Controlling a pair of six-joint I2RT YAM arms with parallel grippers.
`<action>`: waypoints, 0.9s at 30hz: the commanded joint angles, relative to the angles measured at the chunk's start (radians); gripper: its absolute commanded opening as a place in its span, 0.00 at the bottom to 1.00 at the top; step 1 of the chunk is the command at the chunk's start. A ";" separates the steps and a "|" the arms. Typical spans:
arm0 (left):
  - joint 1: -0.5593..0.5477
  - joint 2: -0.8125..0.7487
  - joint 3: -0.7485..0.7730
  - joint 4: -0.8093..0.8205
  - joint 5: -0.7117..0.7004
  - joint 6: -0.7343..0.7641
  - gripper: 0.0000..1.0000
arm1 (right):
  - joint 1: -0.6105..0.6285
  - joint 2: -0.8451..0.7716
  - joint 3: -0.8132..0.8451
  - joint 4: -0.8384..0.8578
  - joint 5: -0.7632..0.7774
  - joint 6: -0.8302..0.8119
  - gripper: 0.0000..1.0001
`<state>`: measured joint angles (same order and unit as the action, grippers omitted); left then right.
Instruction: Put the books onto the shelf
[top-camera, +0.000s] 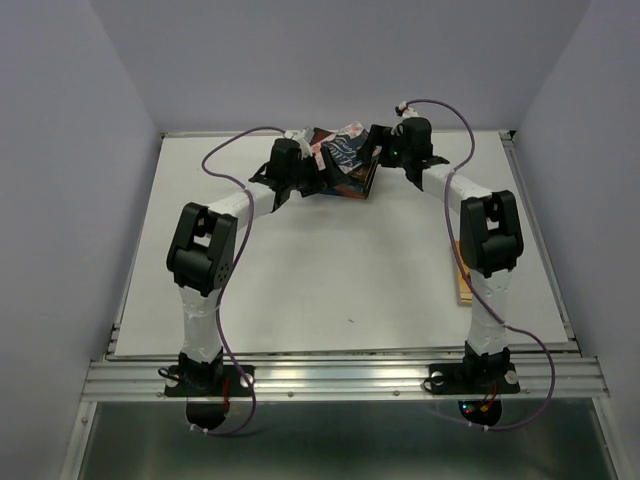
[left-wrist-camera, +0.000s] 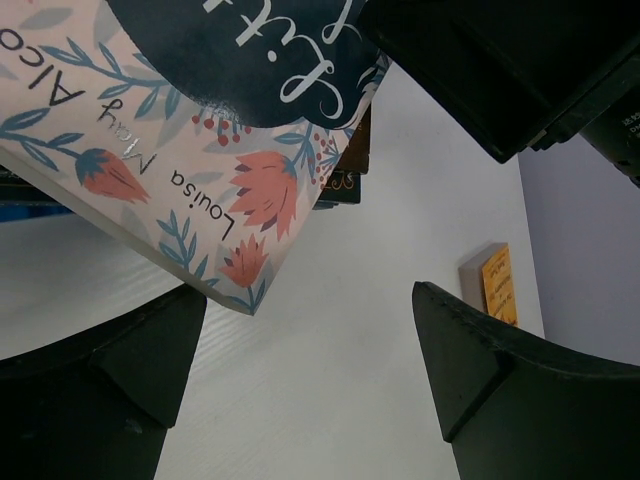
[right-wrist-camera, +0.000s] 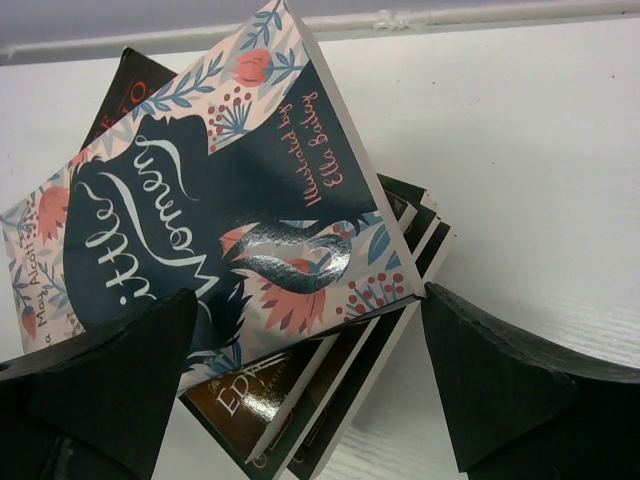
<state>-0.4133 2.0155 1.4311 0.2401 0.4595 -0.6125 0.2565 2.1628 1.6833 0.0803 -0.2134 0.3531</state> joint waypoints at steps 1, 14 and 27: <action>-0.005 -0.020 0.066 0.022 -0.012 -0.004 0.96 | 0.007 -0.060 -0.010 0.047 -0.037 -0.098 0.98; 0.002 -0.084 0.055 -0.010 -0.090 -0.039 0.77 | 0.038 -0.133 -0.065 0.016 -0.115 -0.310 0.93; 0.053 -0.109 0.087 -0.110 -0.128 0.022 0.69 | 0.089 -0.254 -0.255 0.039 -0.135 -0.312 0.90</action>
<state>-0.3641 1.9846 1.4406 0.1265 0.3416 -0.6422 0.3004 1.9713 1.4620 0.0757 -0.2974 0.0399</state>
